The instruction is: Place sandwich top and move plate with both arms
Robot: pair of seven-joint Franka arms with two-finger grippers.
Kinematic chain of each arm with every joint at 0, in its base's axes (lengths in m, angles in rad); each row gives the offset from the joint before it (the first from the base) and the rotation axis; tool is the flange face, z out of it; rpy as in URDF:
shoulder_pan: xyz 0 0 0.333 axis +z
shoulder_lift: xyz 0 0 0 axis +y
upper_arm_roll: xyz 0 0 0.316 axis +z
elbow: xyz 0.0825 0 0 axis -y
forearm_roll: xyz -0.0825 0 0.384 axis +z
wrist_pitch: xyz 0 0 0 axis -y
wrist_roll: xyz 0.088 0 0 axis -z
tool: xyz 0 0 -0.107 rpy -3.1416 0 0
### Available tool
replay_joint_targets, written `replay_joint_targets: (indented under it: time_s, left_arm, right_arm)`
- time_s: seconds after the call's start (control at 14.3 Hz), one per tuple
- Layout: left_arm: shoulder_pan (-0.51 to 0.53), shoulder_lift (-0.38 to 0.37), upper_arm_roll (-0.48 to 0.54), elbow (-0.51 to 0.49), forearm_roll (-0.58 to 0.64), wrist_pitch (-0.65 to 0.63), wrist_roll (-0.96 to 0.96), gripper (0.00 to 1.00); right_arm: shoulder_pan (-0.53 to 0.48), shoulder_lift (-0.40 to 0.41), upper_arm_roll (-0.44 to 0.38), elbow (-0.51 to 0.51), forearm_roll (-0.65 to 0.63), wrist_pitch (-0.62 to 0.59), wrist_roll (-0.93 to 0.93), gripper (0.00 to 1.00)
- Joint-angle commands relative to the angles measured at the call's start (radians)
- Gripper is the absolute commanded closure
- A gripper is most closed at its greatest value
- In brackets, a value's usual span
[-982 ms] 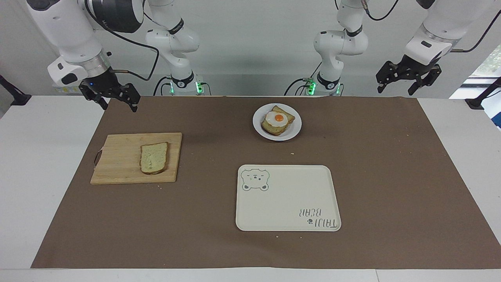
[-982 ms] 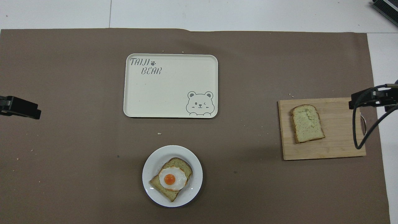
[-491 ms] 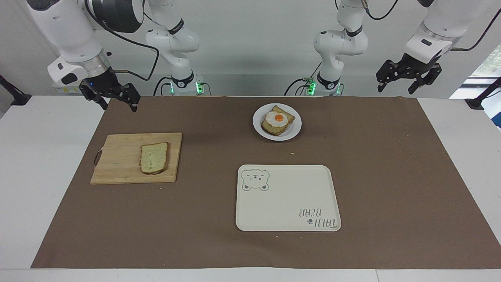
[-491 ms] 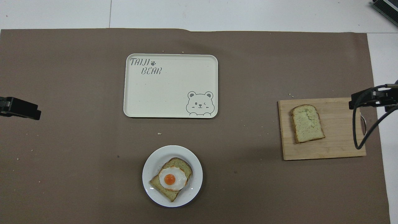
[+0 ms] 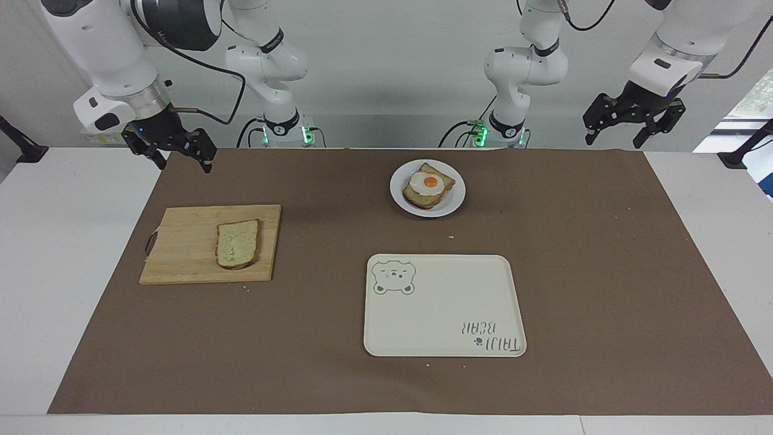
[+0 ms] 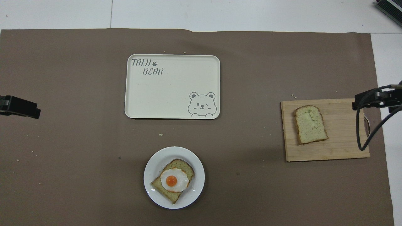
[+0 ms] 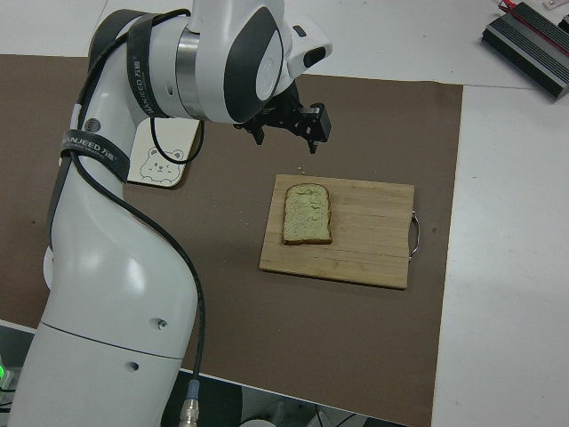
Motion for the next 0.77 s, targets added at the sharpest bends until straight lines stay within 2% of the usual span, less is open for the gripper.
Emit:
replay_joint_targets:
  time_s: [0.0,0.7]
  left_arm:
    - [0.006,-0.009,0.004,-0.006,-0.017,0.013,-0.007,0.0]
    - [0.005,-0.011,0.006,-0.006,-0.015,-0.002,-0.004,0.0]
  right_arm:
    - [-0.013,0.003,0.006,0.007,0.019,-0.01,-0.019,0.0]
    - [-0.013,0.003,0.004,0.007,0.019,-0.01,-0.017,0.0]
